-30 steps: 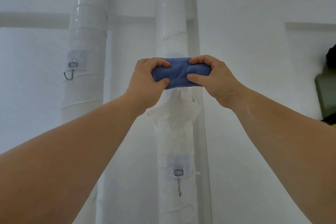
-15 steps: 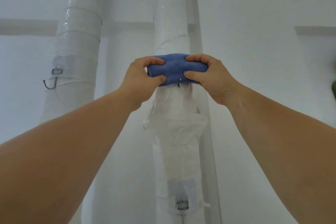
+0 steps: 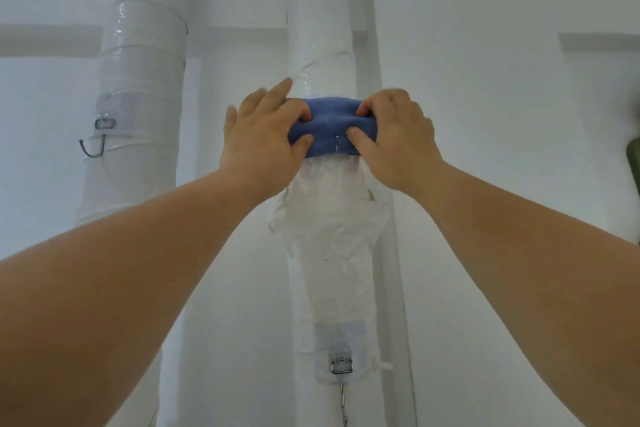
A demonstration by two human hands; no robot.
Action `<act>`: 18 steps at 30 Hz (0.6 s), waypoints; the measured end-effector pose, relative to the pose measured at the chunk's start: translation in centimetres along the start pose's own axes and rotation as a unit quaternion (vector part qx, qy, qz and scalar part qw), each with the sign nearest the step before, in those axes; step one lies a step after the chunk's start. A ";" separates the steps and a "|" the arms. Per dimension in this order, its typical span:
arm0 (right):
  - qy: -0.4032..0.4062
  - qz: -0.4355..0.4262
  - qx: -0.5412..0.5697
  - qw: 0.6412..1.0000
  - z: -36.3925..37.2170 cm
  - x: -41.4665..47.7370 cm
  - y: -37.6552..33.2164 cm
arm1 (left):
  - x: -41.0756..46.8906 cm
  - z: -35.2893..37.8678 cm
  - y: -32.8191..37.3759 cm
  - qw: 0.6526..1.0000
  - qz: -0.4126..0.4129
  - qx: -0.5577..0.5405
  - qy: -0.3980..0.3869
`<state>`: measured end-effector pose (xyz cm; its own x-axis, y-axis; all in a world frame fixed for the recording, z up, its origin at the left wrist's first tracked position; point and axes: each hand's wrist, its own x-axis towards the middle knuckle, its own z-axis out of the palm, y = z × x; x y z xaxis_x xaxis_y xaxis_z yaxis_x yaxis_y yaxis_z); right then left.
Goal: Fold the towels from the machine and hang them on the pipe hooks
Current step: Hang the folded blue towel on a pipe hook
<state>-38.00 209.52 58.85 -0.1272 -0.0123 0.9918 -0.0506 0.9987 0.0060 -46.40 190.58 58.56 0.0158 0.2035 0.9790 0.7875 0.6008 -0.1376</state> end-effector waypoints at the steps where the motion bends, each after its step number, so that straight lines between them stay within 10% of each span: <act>1: 0.024 -0.037 -0.076 0.996 0.3 -0.4 0.0 | 0.0 0.1 0.2 0.998 0.028 0.056 0.004; 18: -0.073 -0.058 0.005 0.996 3.2 -1.2 1.3 | -1.0 4.5 -0.1 0.995 0.051 -0.008 -0.083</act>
<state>-41.06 210.64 57.30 -0.2621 -0.1345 0.9556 -0.0832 0.9897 0.1165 -49.30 193.77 56.96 -0.0037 0.3882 0.9216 0.7966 0.5582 -0.2320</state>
